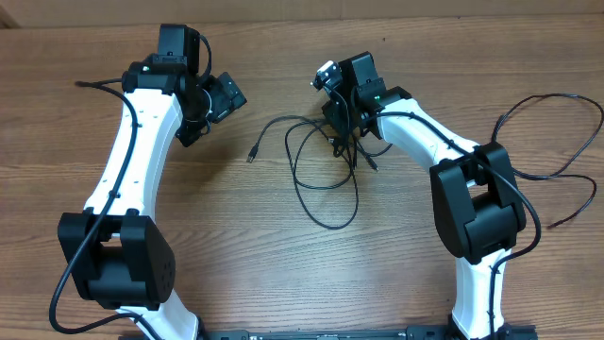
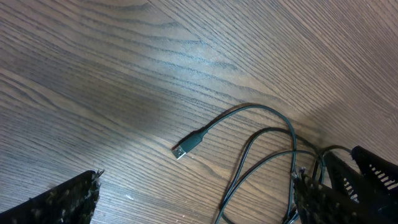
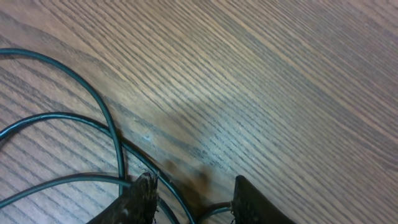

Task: Untangle cables

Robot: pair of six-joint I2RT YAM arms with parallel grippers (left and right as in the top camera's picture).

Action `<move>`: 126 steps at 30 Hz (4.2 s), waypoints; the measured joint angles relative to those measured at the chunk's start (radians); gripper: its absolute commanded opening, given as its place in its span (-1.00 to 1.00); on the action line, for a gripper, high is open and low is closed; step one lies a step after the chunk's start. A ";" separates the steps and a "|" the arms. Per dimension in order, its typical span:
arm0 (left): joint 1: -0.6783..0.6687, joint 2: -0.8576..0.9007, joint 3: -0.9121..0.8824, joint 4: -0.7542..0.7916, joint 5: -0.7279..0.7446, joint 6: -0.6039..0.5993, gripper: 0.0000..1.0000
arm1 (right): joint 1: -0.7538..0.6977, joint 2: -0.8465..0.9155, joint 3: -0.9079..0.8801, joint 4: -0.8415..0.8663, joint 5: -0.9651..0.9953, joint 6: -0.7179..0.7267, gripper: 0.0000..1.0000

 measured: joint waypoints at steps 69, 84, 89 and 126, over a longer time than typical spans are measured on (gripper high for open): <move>0.000 0.000 0.000 0.000 0.000 0.000 0.99 | -0.031 0.075 0.034 -0.100 -0.048 -0.004 0.08; 0.000 0.000 0.000 0.000 0.000 0.000 1.00 | -0.030 0.096 0.048 -0.082 -0.077 -0.003 -0.55; 0.000 0.000 0.000 0.000 0.000 0.000 0.99 | -0.031 0.097 0.053 -0.088 -0.080 -0.004 -0.93; 0.000 0.000 0.000 0.000 0.000 0.000 0.99 | -0.031 -0.491 0.079 0.217 -0.051 0.050 -0.93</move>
